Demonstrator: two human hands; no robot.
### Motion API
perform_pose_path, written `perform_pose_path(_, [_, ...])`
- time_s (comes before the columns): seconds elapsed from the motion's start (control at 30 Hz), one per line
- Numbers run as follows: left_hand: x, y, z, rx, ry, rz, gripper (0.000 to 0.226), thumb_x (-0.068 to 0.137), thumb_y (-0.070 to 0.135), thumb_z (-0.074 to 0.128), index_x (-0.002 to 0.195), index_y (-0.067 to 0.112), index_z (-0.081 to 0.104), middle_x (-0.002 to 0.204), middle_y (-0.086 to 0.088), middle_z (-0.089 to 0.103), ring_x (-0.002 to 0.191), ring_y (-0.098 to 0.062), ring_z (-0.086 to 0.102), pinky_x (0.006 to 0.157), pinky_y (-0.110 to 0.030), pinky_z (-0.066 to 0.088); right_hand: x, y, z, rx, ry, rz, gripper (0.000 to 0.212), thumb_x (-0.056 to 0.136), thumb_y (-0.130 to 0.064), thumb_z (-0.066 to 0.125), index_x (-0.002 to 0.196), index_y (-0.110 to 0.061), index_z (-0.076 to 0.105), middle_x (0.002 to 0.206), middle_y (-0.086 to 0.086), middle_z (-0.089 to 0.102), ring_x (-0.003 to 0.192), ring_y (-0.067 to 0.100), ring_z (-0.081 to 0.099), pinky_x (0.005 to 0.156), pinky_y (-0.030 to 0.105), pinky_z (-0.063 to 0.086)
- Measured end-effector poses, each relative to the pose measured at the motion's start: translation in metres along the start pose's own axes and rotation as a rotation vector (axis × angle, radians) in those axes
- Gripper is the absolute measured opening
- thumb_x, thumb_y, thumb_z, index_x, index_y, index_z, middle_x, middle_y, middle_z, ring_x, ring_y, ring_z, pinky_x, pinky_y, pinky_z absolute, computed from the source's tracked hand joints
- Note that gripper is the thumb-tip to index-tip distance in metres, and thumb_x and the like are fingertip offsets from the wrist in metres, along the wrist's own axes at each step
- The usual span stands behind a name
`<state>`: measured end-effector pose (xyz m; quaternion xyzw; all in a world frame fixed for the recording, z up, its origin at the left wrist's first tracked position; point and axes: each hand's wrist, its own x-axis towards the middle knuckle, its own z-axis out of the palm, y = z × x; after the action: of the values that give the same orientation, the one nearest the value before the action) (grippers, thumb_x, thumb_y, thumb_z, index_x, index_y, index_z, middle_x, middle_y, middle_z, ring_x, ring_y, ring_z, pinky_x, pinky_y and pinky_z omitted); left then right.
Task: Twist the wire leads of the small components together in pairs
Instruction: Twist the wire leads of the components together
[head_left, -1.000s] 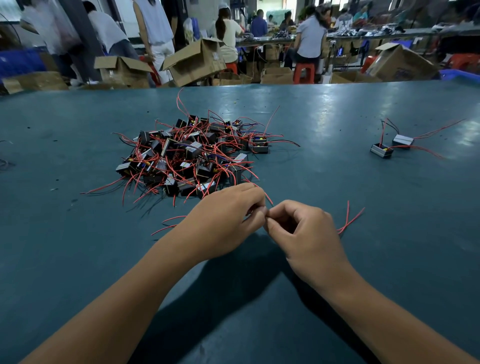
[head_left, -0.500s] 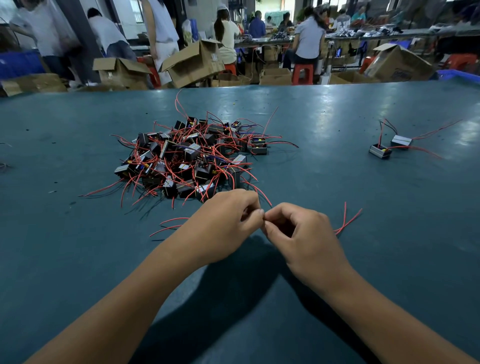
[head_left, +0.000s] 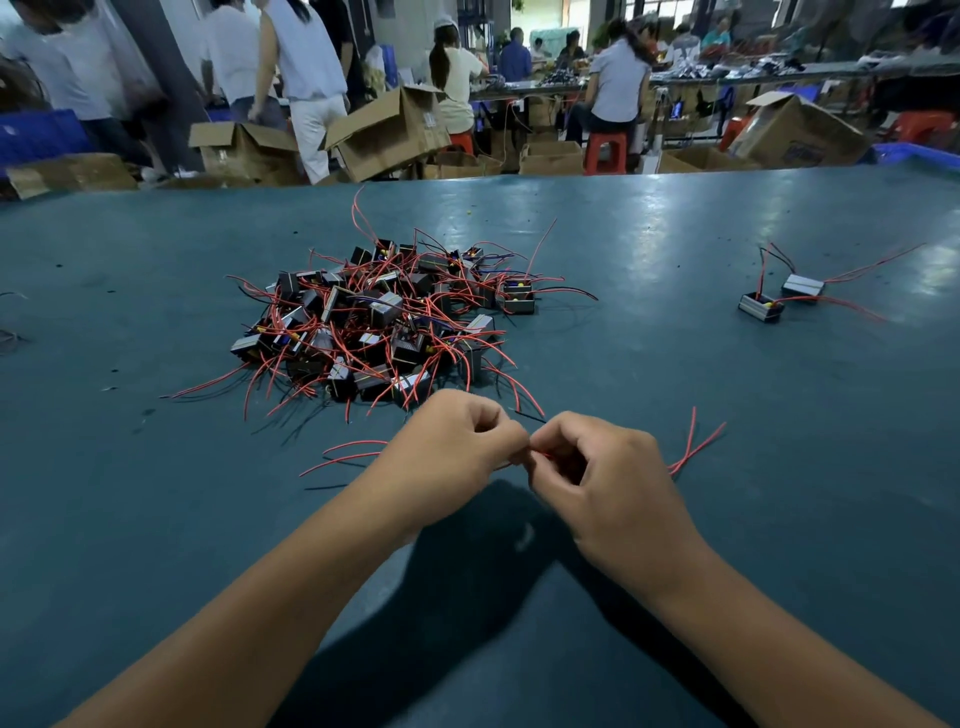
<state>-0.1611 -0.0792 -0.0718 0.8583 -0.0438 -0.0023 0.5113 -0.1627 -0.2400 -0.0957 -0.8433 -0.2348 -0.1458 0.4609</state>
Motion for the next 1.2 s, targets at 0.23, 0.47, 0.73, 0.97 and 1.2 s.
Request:
perform_pose_path(0.23, [0.004,-0.008,-0.027,0.397,-0.067,0.545,0.018,0.085,0.006,0.076,0.096,0.020,0.075,0.093,0.010,0.062,0.076,-0.012,0.056,0.067,-0.013,0.039,0.002,0.004,-0.005,0.127,-0.025,0.068,0.012,0.083,-0.006,0.071,0.075,-0.014,0.068,0.055,-0.012,0.056,0.050,0.001,0.046,0.052,0.010,0.035])
perform_pose_path(0.47, [0.007,-0.011,-0.031,0.548,-0.043,0.731,0.017,0.091,0.031,0.069,0.098,0.018,0.077,0.097,0.010,0.060,0.090,-0.017,0.058,0.076,-0.036,0.050,0.003,0.006,-0.007,0.124,-0.055,0.041,0.016,0.084,-0.007,0.071,0.074,-0.020,0.068,0.054,-0.017,0.055,0.050,0.000,0.047,0.052,0.009,0.034])
perform_pose_path(0.73, [0.007,-0.011,-0.028,0.632,-0.040,0.771,0.014,0.095,0.027,0.064,0.098,0.016,0.073,0.096,0.001,0.061,0.088,-0.018,0.055,0.074,-0.035,0.048,0.001,0.007,-0.008,0.124,-0.097,-0.001,0.014,0.085,-0.010,0.072,0.074,-0.017,0.067,0.053,-0.017,0.052,0.050,0.003,0.045,0.052,0.010,0.032])
perform_pose_path(0.97, [0.007,-0.011,-0.026,0.707,-0.078,0.763,0.024,0.099,0.033,0.051,0.101,0.016,0.067,0.097,0.001,0.059,0.088,-0.015,0.050,0.075,-0.022,0.037,0.002,0.007,-0.007,0.144,-0.104,0.008,0.018,0.085,-0.011,0.074,0.072,-0.020,0.065,0.051,-0.016,0.048,0.049,0.004,0.041,0.051,0.011,0.030])
perform_pose_path(1.2, [0.008,-0.014,-0.030,0.627,-0.137,0.724,0.018,0.098,0.038,0.053,0.106,0.025,0.063,0.100,0.005,0.057,0.091,-0.010,0.049,0.078,-0.023,0.040,0.003,0.007,-0.007,0.197,-0.129,0.036,0.013,0.086,-0.011,0.073,0.075,-0.017,0.069,0.052,-0.017,0.052,0.049,0.000,0.042,0.052,0.009,0.031])
